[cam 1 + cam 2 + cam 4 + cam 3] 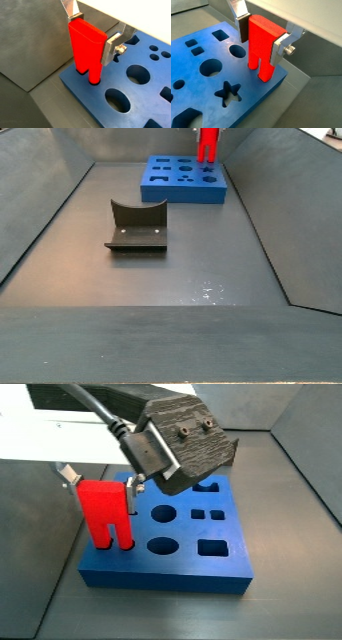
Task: Pick up the square-circle object. Move up. Rotate the square-circle object. Place the square-circle object on the fixture. Regrasp the square-circle object. Move to above the board. Insert the square-circle object.
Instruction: Insert the square-circle object.
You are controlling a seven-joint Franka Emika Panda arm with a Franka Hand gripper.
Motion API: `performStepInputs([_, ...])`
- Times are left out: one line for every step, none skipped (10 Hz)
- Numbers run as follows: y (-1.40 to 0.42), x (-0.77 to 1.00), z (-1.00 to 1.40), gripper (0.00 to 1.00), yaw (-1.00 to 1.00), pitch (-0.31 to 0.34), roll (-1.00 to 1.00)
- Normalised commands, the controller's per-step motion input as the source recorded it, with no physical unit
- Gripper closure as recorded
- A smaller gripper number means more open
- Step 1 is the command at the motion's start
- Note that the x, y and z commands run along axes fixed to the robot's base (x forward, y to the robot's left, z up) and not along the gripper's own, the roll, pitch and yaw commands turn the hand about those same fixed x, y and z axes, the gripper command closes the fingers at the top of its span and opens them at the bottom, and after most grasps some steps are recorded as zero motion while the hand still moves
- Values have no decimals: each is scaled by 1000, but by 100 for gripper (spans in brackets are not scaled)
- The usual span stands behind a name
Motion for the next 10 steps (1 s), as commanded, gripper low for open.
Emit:
performStepInputs([-126,0,-54,100,0,0,166])
performStepInputs([-26,0,-106,100,0,0,139])
performStepInputs([0,0,-129,100,0,0,114])
performStepInputs([0,0,-89,100,0,0,110])
performStepInputs([-11,26,-43,100,0,0,114])
performStepInputs([-23,23,-31,100,0,0,111])
performStepInputs([0,71,-11,100,0,10,93])
performStepInputs([0,146,0,100,0,20,71])
performStepInputs([0,251,0,100,-77,40,83])
performStepInputs([0,269,0,100,-77,54,86])
